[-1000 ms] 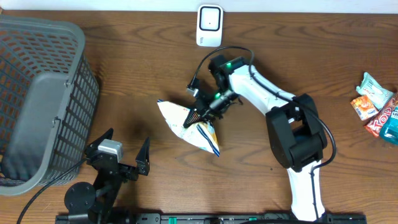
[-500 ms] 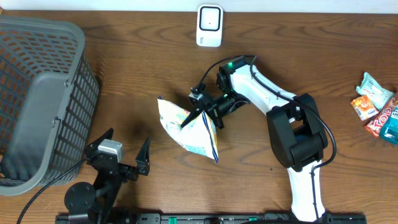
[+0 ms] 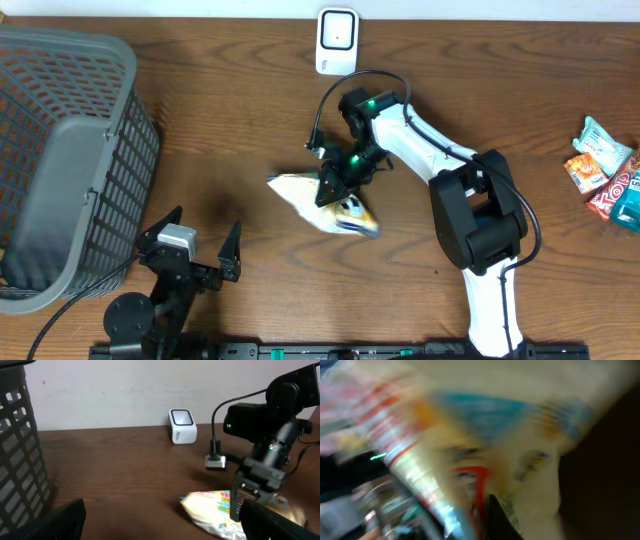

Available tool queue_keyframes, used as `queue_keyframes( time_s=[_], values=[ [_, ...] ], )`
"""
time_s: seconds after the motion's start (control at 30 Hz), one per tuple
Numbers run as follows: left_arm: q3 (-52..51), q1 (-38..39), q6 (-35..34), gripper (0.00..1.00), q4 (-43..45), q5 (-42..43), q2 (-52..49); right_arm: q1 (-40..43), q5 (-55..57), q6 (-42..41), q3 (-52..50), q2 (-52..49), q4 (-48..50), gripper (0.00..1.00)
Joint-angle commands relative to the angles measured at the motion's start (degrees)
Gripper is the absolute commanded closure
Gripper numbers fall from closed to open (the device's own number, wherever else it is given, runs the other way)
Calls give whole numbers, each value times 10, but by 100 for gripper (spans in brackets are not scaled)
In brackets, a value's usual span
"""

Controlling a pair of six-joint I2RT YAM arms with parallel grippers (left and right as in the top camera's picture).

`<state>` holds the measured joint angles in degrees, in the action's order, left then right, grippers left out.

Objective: Scan the item barcode

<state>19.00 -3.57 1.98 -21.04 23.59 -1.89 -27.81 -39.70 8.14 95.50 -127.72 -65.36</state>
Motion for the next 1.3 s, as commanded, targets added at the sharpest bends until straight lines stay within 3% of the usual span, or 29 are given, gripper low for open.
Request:
queue_keyframes(
  time_s=[0.0, 0.2, 0.27, 0.33, 0.4, 0.43, 0.47, 0.53, 0.6, 0.83, 1.03, 1.27],
  values=[
    [3, 2, 8, 2, 1, -3, 1, 8, 219, -140, 19, -4, -5, 97],
    [3, 2, 8, 2, 1, -3, 1, 12, 276, -154, 82, 23, -59, 73],
    [3, 2, 8, 2, 1, -3, 1, 8, 289, -154, 101, 44, -74, 57],
    [3, 2, 8, 2, 1, -3, 1, 4, 293, -154, 110, 69, -79, 47],
    [3, 2, 8, 2, 1, -3, 1, -3, 293, -163, 110, 98, -77, 23],
    [3, 2, 8, 2, 1, -3, 1, -6, 293, -168, 110, 110, -77, 23],
    [3, 2, 8, 2, 1, -3, 1, -9, 293, -173, 110, 119, -77, 36],
    [3, 2, 8, 2, 1, -3, 1, -18, 293, -190, 110, 130, -78, 79],
    [3, 2, 8, 2, 1, -3, 1, -28, 293, -206, 108, 130, -77, 99],
    [3, 2, 8, 2, 1, -3, 1, -85, 299, -210, 36, 102, 10, 99],
    [3, 2, 8, 2, 1, -3, 1, -110, 470, -328, -58, 63, 125, 99],
    [3, 2, 8, 2, 1, -3, 1, -109, 452, -327, -81, 33, 162, 99]
  ],
)
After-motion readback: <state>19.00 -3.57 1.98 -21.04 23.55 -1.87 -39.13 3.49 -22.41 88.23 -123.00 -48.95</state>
